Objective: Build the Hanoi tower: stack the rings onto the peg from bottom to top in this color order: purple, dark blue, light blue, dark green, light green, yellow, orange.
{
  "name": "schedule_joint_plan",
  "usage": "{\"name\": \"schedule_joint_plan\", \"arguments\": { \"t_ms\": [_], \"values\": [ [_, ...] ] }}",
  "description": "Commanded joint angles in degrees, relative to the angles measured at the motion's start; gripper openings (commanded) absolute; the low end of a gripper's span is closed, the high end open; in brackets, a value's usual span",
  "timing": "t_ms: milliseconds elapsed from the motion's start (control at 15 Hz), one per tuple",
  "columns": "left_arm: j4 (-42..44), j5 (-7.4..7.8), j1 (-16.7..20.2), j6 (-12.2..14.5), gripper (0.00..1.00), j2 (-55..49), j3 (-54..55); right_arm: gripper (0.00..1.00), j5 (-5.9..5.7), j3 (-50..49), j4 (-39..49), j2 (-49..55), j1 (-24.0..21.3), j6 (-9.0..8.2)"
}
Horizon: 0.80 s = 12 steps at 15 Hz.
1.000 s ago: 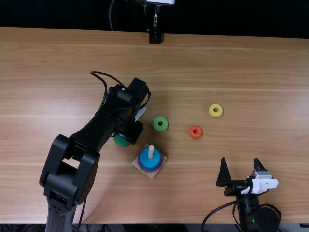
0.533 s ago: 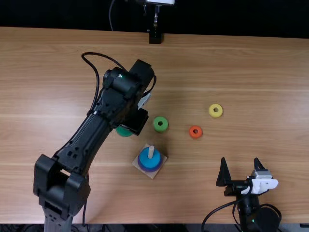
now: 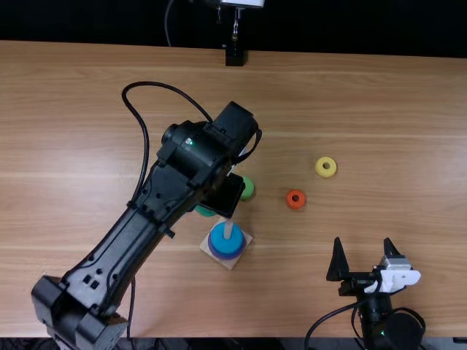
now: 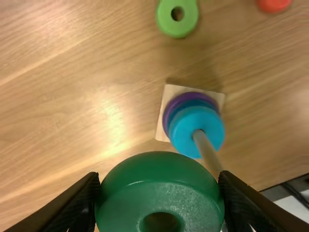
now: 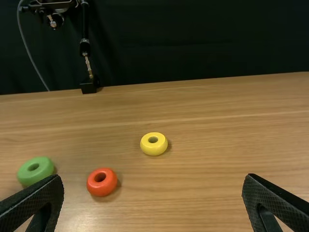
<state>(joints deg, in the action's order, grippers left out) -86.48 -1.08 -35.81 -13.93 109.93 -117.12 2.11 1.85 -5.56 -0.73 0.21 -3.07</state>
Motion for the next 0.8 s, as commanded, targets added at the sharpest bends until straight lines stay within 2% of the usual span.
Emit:
{"name": "schedule_joint_plan", "arguments": {
  "t_ms": [0,333,733],
  "values": [
    [-0.2,-0.08,-0.9,-2.7,0.00,-2.6,-1.6,1.00,0.00,-0.9,-0.5,0.7,-0.8,-0.09],
    [-0.6,-0.08,-3.9,-6.1,0.00,-3.3,-1.5,1.00,0.00,-0.9,-0.5,0.7,-0.8,-0.09],
    [-0.6,-0.08,-6.6,-6.5,0.00,-2.8,-1.3,1.00,0.00,-0.9,-0.6,0.7,-0.8,-0.09]
  ]
}}
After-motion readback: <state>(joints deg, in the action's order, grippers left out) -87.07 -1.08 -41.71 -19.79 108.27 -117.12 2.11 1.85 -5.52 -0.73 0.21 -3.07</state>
